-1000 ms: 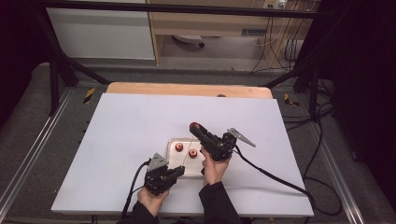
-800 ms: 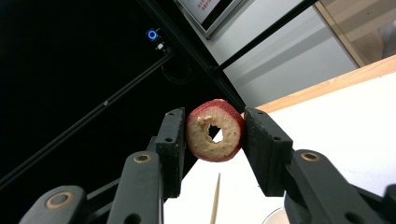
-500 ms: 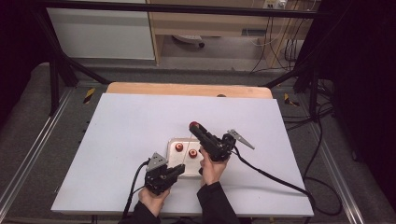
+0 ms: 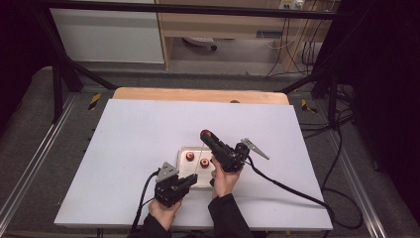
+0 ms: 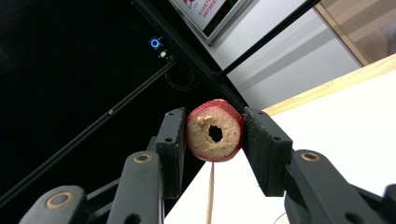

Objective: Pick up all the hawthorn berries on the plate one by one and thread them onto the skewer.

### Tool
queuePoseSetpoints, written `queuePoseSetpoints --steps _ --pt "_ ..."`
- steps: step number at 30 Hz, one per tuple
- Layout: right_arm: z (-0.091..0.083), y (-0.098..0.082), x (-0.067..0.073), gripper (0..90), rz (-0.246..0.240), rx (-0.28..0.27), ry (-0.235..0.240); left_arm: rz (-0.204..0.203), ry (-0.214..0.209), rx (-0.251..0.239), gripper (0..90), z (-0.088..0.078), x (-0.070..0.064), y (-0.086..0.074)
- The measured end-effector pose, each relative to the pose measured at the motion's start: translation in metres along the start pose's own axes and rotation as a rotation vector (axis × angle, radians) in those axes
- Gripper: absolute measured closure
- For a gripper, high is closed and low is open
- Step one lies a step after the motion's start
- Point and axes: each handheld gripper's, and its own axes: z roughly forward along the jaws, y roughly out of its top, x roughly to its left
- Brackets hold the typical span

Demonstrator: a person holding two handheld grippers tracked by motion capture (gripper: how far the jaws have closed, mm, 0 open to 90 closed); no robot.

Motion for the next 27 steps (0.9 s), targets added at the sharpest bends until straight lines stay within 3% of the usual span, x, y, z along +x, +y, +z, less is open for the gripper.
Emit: queuePoseSetpoints --steps 15,27 --pt "-0.001 -0.008 0.0 60.6 0.017 0.007 0.005 -0.048 0.004 -0.03 87.9 0.002 -0.003 0.005" --pt "-0.004 -0.017 0.003 60.9 0.012 0.027 0.011 -0.047 0.012 -0.037 88.3 0.008 -0.003 0.013"
